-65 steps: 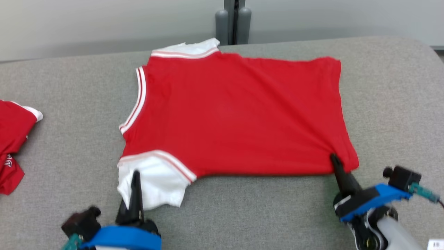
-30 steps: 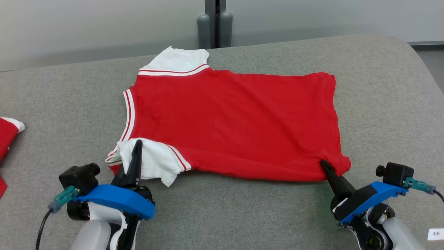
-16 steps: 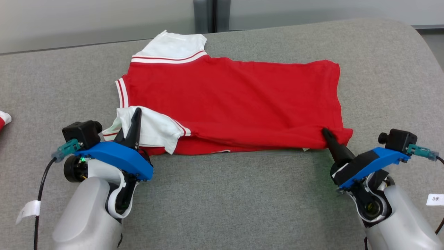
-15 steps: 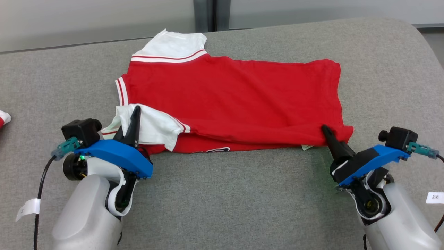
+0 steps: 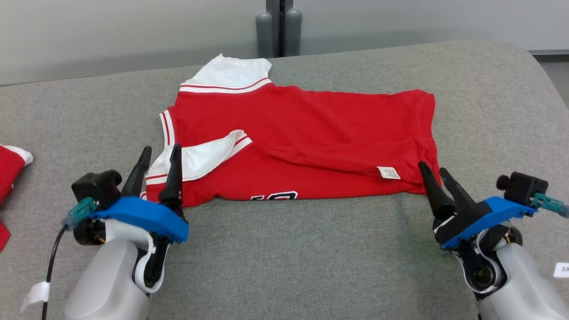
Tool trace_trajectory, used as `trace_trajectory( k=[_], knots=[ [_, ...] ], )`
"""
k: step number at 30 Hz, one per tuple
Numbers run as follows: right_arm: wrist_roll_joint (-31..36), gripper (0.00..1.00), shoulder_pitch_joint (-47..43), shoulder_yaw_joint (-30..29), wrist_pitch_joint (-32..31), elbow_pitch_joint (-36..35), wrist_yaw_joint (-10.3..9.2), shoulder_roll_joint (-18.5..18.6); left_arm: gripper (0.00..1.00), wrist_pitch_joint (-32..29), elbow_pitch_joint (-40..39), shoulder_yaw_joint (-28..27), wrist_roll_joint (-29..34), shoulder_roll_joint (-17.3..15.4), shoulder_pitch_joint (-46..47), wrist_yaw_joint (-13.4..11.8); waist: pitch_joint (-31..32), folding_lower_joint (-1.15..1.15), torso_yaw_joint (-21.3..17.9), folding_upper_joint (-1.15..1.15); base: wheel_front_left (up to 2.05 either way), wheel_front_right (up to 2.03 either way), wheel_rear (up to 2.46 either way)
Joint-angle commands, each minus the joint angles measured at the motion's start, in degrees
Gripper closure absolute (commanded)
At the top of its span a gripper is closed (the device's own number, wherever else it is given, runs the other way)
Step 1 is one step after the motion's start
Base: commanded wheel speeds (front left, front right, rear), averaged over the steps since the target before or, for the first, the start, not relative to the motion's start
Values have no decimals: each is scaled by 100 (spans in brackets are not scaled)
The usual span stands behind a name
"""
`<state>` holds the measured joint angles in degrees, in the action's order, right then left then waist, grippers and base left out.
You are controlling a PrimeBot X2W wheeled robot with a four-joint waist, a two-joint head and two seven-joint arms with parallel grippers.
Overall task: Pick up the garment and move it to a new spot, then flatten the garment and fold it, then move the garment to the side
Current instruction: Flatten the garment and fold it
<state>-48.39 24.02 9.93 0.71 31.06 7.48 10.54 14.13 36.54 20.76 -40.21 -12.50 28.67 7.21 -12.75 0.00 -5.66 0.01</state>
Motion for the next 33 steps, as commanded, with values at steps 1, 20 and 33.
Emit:
trace_trajectory(
  k=[1,20,33],
  knots=[
    [152,0,-118,20,145,-30,3,142,0,48,-3,8,90,-74,-163,45,41,0,-13,-1,0,0,0],
    [1171,0,208,353,794,1026,2,447,0,76,590,137,496,-308,-566,-144,-187,0,-43,-1,0,0,0],
    [1240,100,863,1107,932,1910,3,254,100,-17,1543,392,449,-30,86,-12,-370,0,38,-1,0,0,0]
  ],
)
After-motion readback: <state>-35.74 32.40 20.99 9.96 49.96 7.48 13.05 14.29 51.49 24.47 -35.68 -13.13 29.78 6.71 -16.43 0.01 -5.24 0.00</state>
